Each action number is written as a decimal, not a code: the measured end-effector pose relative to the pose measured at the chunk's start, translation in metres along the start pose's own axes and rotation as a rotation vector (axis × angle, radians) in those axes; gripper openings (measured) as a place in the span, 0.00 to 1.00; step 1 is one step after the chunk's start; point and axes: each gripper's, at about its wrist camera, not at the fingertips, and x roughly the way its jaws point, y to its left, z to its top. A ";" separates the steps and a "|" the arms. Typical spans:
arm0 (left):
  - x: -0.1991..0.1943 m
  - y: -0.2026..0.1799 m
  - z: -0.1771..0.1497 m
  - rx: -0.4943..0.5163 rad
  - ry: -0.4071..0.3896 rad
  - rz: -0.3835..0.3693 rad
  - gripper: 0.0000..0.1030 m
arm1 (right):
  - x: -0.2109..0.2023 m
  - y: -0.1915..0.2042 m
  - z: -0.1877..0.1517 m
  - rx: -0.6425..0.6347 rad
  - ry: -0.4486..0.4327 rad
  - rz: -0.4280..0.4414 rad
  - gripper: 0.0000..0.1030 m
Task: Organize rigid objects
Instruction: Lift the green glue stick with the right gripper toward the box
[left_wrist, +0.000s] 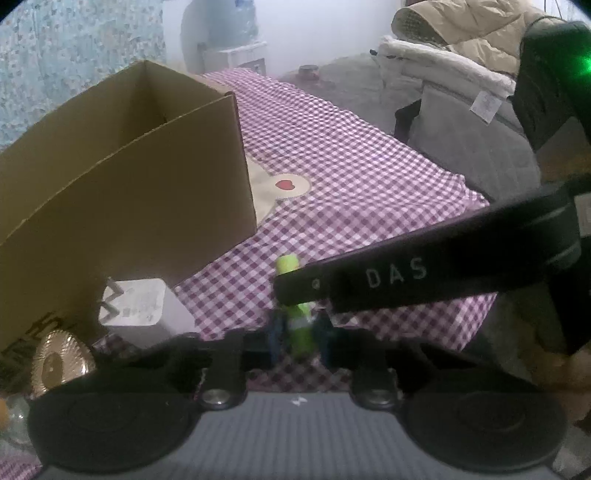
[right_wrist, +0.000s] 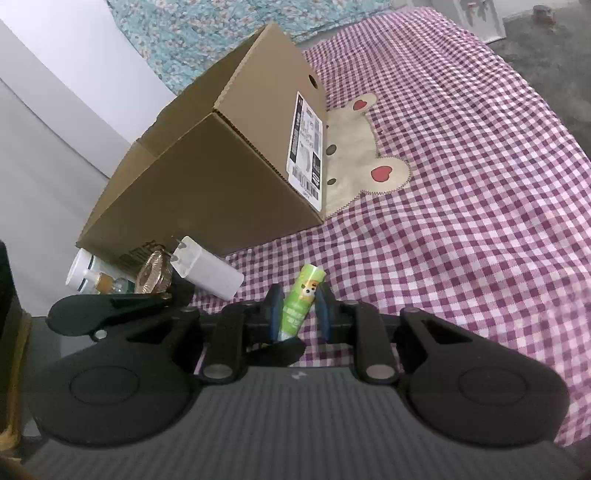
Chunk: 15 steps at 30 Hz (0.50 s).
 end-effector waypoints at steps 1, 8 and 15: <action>0.000 -0.001 0.001 0.000 -0.002 0.007 0.17 | 0.000 -0.001 0.000 0.006 -0.001 0.005 0.17; -0.009 -0.003 0.001 -0.002 -0.032 0.026 0.16 | -0.006 -0.004 -0.003 0.060 -0.016 0.038 0.18; -0.059 0.000 0.004 -0.003 -0.166 0.072 0.16 | -0.038 0.034 0.003 0.001 -0.091 0.065 0.18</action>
